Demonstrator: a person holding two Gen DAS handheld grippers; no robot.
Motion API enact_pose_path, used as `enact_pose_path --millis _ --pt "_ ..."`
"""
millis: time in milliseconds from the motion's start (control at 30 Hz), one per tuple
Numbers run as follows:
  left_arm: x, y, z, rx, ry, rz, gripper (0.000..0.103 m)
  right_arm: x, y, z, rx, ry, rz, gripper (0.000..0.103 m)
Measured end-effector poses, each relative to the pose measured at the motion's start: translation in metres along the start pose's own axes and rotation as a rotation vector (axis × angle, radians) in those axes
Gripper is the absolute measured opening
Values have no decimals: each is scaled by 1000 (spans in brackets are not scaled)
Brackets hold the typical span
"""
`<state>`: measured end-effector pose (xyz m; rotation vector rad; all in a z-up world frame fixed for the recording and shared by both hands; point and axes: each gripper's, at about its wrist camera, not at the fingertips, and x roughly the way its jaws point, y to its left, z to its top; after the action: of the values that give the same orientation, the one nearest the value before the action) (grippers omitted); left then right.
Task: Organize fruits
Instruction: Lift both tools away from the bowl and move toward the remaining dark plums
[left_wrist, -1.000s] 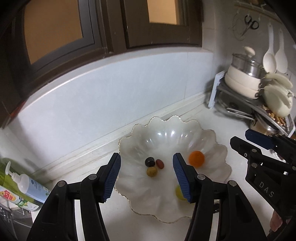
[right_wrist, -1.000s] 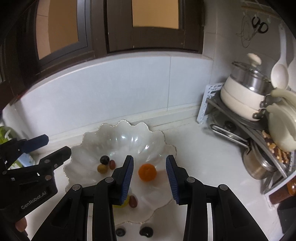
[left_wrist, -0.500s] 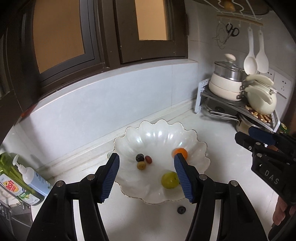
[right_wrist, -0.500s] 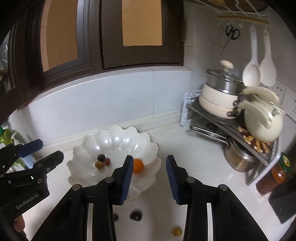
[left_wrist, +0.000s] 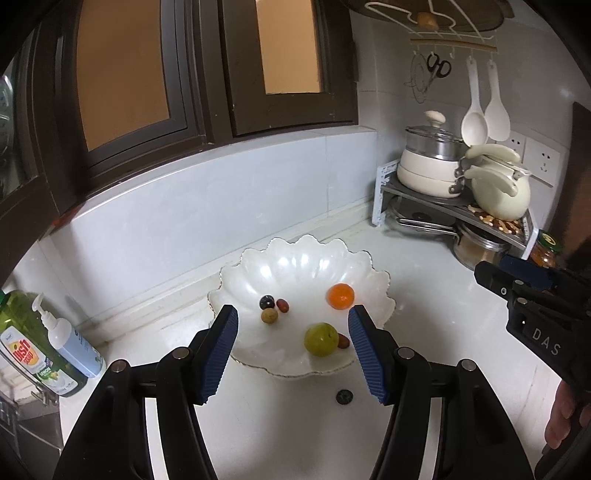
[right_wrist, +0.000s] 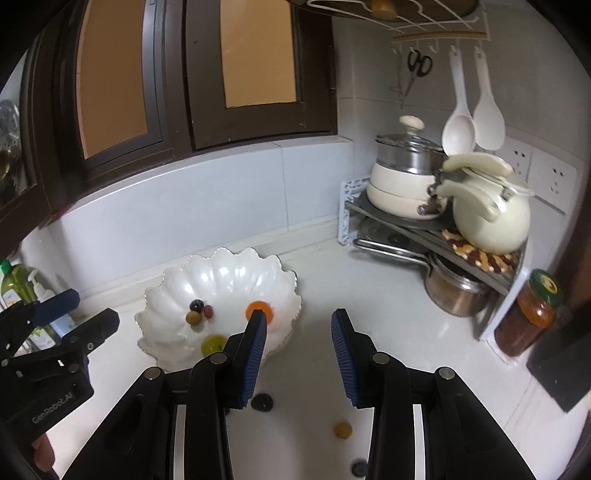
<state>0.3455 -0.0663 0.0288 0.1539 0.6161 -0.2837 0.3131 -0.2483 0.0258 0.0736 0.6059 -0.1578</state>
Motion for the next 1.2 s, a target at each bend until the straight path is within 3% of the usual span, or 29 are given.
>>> enact_pose_path --millis 967,1200 --pt "-5 -20 -66 57 36 -84 62 -25 -27 -74 154 -3 -106 38" --pt "2 -22 -84 84 40 -110 62 -28 -24 -89 125 -24 -196 38"
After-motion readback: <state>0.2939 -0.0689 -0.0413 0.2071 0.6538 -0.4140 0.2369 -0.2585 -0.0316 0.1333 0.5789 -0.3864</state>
